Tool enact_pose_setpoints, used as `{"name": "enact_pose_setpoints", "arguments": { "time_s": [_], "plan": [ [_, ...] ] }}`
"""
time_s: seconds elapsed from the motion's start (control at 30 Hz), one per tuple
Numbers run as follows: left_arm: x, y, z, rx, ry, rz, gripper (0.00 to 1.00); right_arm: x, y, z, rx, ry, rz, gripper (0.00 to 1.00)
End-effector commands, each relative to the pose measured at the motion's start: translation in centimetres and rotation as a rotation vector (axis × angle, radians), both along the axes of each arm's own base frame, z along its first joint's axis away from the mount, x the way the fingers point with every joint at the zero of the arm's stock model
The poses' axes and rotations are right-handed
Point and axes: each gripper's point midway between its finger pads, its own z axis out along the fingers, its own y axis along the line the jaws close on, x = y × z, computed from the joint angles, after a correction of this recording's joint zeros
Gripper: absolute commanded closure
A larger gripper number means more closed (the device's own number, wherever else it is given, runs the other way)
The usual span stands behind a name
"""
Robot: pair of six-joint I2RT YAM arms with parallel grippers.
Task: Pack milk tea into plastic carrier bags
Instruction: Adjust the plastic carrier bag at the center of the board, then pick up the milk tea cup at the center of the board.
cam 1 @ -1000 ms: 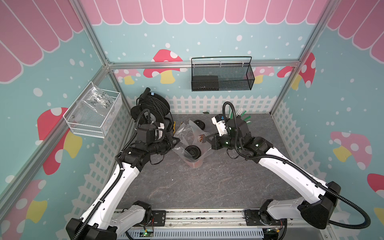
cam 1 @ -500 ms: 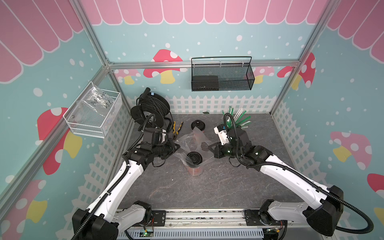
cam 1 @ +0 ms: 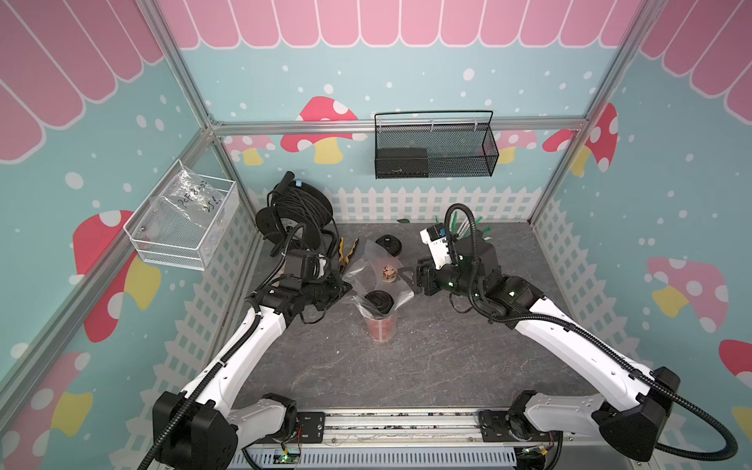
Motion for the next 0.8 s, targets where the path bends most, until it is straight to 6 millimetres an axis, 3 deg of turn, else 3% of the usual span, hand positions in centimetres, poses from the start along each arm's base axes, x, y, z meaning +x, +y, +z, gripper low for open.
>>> {"name": "enact_pose_setpoints", "arguments": {
  "time_s": [0.0, 0.07, 0.17, 0.33, 0.47, 0.77],
  "plan": [
    [0.2, 0.2, -0.5, -0.012, 0.002, 0.003, 1.0, 3.7, -2.1, 3.2, -0.019, -0.171, -0.107, 0.17],
    [0.5, 0.3, -0.5, -0.023, 0.004, 0.012, 1.0, 6.3, -3.0, 2.3, -0.057, -0.168, -0.16, 0.16],
    [0.7, 0.0, -0.3, -0.044, 0.003, 0.003, 0.98, 9.3, -2.5, -0.7, -0.121, -0.117, -0.158, 0.15],
    [1.0, -0.1, 0.0, -0.055, -0.004, -0.009, 0.79, 12.5, -1.3, -5.5, -0.18, -0.03, -0.133, 0.15],
    [1.1, 0.0, 0.2, -0.057, -0.006, -0.01, 0.76, 13.9, -0.9, -7.1, -0.192, 0.0, -0.13, 0.15],
    [1.3, 0.5, 0.4, -0.057, -0.003, 0.002, 0.82, 15.5, 1.4, -9.7, -0.199, 0.027, -0.045, 0.09]
  ]
}}
